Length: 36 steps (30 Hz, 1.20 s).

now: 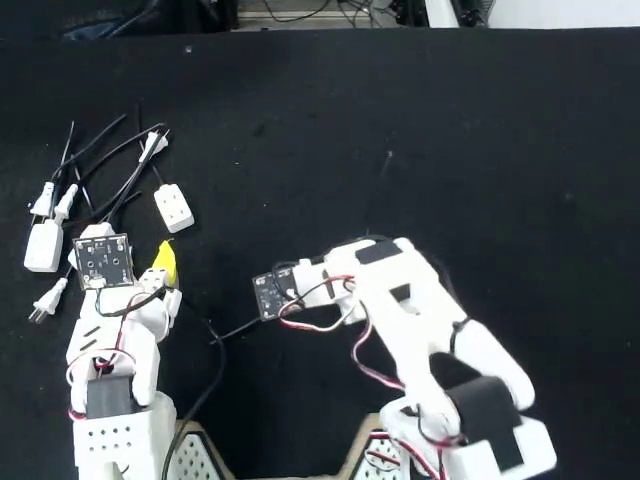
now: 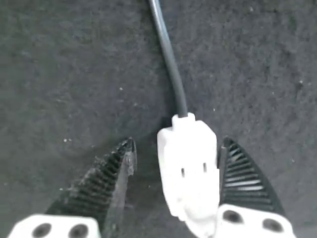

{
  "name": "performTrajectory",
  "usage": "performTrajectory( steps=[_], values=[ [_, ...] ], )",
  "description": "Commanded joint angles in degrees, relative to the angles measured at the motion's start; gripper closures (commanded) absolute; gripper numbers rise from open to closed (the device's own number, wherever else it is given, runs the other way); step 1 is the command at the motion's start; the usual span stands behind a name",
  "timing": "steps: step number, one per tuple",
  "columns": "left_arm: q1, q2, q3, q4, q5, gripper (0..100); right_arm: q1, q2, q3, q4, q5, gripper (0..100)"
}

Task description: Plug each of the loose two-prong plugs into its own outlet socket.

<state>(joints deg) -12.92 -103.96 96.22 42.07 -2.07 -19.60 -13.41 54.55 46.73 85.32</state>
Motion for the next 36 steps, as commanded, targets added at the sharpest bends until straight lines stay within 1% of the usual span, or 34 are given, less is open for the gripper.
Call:
performTrajectory(
  steps=[1,2,4,5,6,8,12,13,15,17,19,20,21,24,28,32,36],
  values=[
    [-0.2,-0.5,1.0,-1.2,0.4,83,3.3,2.7,-3.2,-0.8,0.5,80.1],
    [-0.2,-0.5,1.0,-1.2,0.4,83,3.8,2.5,-3.3,-0.8,0.5,84.2],
    [-0.2,-0.5,1.0,-1.2,0.4,83,4.7,1.9,-3.5,-1.2,0.4,95.8],
    [-0.2,-0.5,0.9,-1.2,0.4,83,5.4,1.5,-3.6,-1.2,0.3,99.5],
    [-0.2,-0.5,0.9,-1.2,0.4,83,6.2,0.8,-3.7,-1.0,0.2,97.2],
    [-0.2,-0.5,0.9,-1.2,0.4,83,8.6,-1.0,-3.9,-0.9,0.2,99.2],
    [-0.2,-0.5,0.8,-1.2,0.4,83,15.4,-7.3,-3.7,-0.8,-1.0,98.8],
    [-0.2,-0.5,0.8,-1.2,0.4,83,17.2,-8.8,-3.9,-0.8,-3.4,98.8],
    [-0.3,-0.5,0.7,-1.2,0.4,83,21.5,-11.2,-5.5,-1.3,-11.3,98.8],
    [-0.3,-0.5,0.7,-1.2,0.4,83,27.0,-11.5,-10.3,-1.3,-22.9,98.8],
    [-0.2,-0.5,0.8,-1.2,0.4,83,33.5,-9.2,-17.3,0.0,-36.0,98.8],
    [-0.2,-0.5,0.9,-1.2,0.4,83,36.5,-7.0,-21.1,1.8,-40.4,98.8],
    [-0.2,-0.5,1.0,-1.2,0.4,83,38.9,-4.2,-25.5,4.4,-42.5,98.8],
    [-0.2,-0.5,1.1,-1.2,0.4,83,44.1,6.5,-39.8,13.9,-45.9,98.8],
    [-0.4,-0.5,1.1,-1.2,0.4,83,48.4,21.9,-60.5,23.6,-51.0,98.8],
    [-0.6,-0.5,1.1,-1.2,0.4,83,51.9,37.2,-81.8,30.8,-52.4,98.8],
    [-0.5,-0.5,1.1,-1.2,0.4,83,54.9,52.4,-102.4,34.1,-52.3,98.8]
  ],
)
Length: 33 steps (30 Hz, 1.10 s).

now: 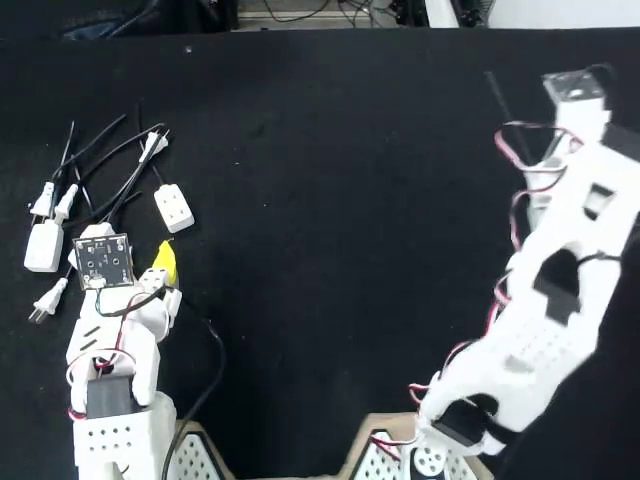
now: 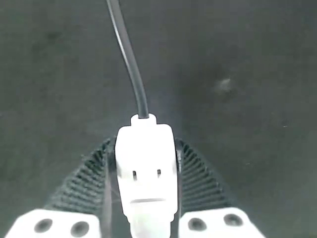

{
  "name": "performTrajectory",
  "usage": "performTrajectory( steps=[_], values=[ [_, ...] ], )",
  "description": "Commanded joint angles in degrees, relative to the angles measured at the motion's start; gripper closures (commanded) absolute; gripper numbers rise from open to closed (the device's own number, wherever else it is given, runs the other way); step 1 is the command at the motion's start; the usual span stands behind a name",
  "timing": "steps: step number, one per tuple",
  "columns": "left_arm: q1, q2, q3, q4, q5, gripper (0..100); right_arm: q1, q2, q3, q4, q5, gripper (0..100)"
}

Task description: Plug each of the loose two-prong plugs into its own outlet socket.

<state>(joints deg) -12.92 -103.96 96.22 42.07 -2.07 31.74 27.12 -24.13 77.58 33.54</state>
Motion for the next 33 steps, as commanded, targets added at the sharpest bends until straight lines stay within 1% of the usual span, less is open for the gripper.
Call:
performTrajectory(
  steps=[1,7,11,12,15,20,23,26,28,31,33],
  values=[
    [-0.5,-0.5,1.1,-1.2,0.4,83,4.1,15.5,-28.7,4.0,-0.4,98.8],
    [-0.4,-0.5,1.1,-1.2,0.4,83,5.6,36.0,-55.3,8.3,-0.2,98.8],
    [-0.6,-0.5,1.1,-1.2,0.4,83,6.1,46.5,-66.9,8.5,-0.1,98.8],
    [-0.6,-0.5,1.1,-1.2,0.4,83,6.1,48.3,-68.6,8.6,0.9,98.8],
    [-0.6,-0.5,1.1,-1.2,0.4,83,6.0,51.1,-70.6,8.7,5.1,98.8],
    [-0.6,-0.5,1.1,-1.2,0.4,83,6.0,51.5,-70.6,9.6,6.3,97.9],
    [-0.6,-0.5,1.1,-1.2,0.4,83,5.5,51.5,-70.6,11.1,6.2,89.0],
    [-0.7,-0.5,1.1,-1.2,0.4,83,5.0,51.5,-71.0,10.3,6.2,80.2],
    [-0.7,-0.5,1.1,-1.2,0.4,83,4.7,51.2,-71.3,9.1,6.2,78.3],
    [-0.7,-0.5,1.1,-1.2,0.4,83,3.8,51.2,-71.3,7.2,5.8,78.3],
    [-0.7,-0.5,1.1,-1.2,0.4,83,3.3,50.9,-71.4,5.7,3.0,78.3]
  ],
)
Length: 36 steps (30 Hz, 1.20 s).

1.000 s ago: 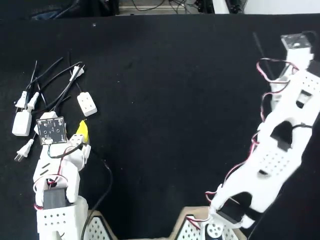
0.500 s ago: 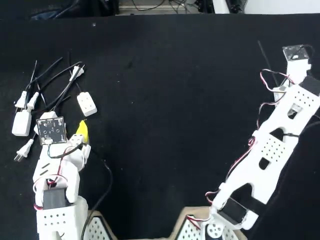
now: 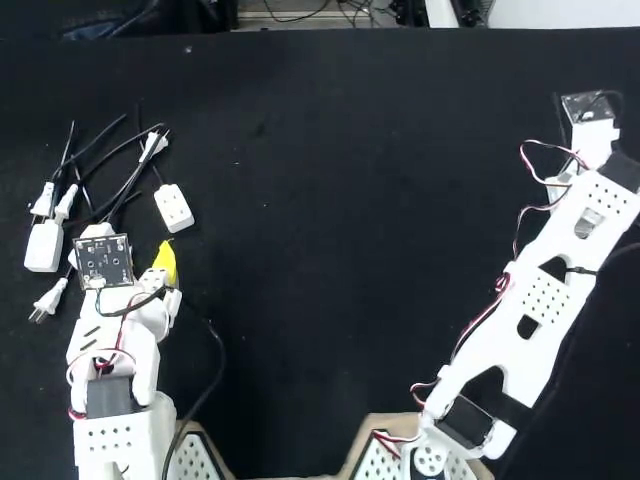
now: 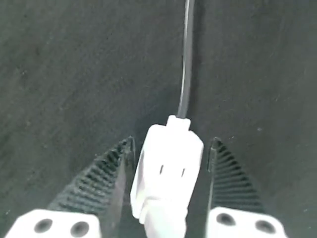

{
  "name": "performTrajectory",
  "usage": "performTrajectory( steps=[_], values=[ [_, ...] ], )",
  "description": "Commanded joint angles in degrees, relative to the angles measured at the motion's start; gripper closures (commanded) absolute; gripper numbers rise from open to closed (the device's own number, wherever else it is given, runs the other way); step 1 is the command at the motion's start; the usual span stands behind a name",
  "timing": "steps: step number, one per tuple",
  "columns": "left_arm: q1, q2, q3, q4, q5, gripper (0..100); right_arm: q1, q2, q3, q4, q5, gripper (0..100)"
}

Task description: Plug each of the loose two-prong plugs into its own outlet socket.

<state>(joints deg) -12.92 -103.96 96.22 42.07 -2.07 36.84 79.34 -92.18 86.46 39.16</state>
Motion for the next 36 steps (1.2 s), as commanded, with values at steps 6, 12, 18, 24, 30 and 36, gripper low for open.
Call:
performTrajectory(
  steps=[6,12,18,24,30,36],
  values=[
    [-0.7,-0.5,1.1,-1.2,0.4,83,-3.5,-7.4,-3.3,-4.9,-8.5,78.3],
    [-0.7,-0.5,1.1,-1.2,0.4,83,-9.6,-19.0,-3.3,3.1,-8.9,78.3],
    [-0.7,-0.5,1.1,-1.2,0.4,83,-16.1,-25.1,-3.3,12.9,-15.8,78.3],
    [-0.7,-0.5,1.1,-1.2,0.4,83,-20.0,-31.1,1.8,15.0,-23.0,78.4],
    [-0.2,-0.5,1.1,-1.2,0.4,83,-23.6,-51.7,35.4,14.9,-25.6,78.4],
    [-0.7,-0.4,1.1,-1.8,0.7,83,-34.5,-76.2,76.3,9.1,-25.9,78.3]
  ],
)
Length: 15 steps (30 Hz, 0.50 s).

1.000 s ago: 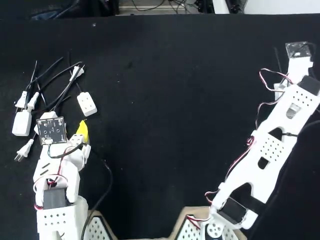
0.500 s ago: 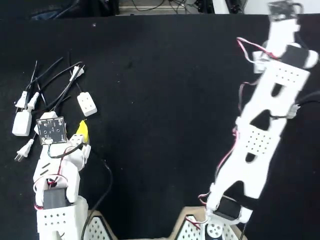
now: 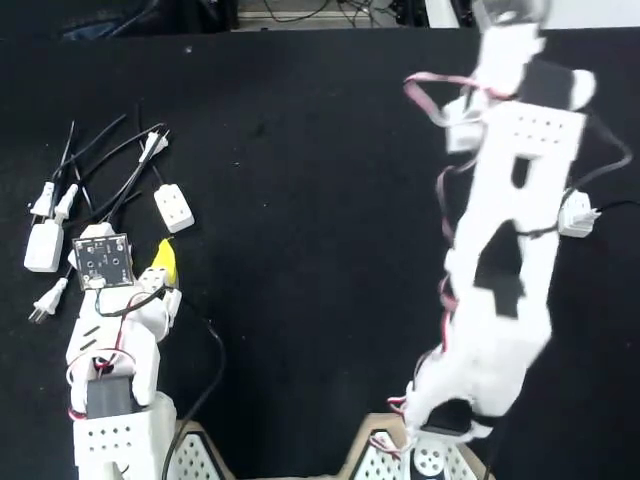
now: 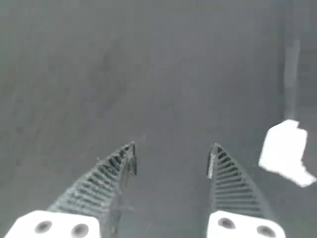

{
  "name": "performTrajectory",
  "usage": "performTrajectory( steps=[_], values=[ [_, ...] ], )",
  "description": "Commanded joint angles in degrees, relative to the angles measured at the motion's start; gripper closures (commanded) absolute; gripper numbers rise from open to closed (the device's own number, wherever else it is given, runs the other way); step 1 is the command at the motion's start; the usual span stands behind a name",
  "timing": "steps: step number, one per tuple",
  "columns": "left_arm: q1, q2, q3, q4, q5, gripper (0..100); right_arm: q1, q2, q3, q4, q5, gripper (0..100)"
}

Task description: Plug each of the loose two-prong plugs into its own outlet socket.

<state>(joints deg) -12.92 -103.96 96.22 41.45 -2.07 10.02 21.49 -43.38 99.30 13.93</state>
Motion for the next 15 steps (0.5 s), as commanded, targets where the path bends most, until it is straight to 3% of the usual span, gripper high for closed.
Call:
performTrajectory(
  steps=[1,8,15],
  values=[
    [-0.7,-0.4,1.1,-1.1,0.7,83,-10.2,-21.9,34.0,-5.9,-0.8,78.3],
    [-0.7,-0.4,1.1,-0.7,0.6,83,-26.9,-46.1,76.3,-31.5,-4.5,78.3],
    [-2.7,-0.4,-1.4,3.1,0.4,83,-31.5,-61.0,104.6,-58.6,-15.5,78.1]
  ],
)
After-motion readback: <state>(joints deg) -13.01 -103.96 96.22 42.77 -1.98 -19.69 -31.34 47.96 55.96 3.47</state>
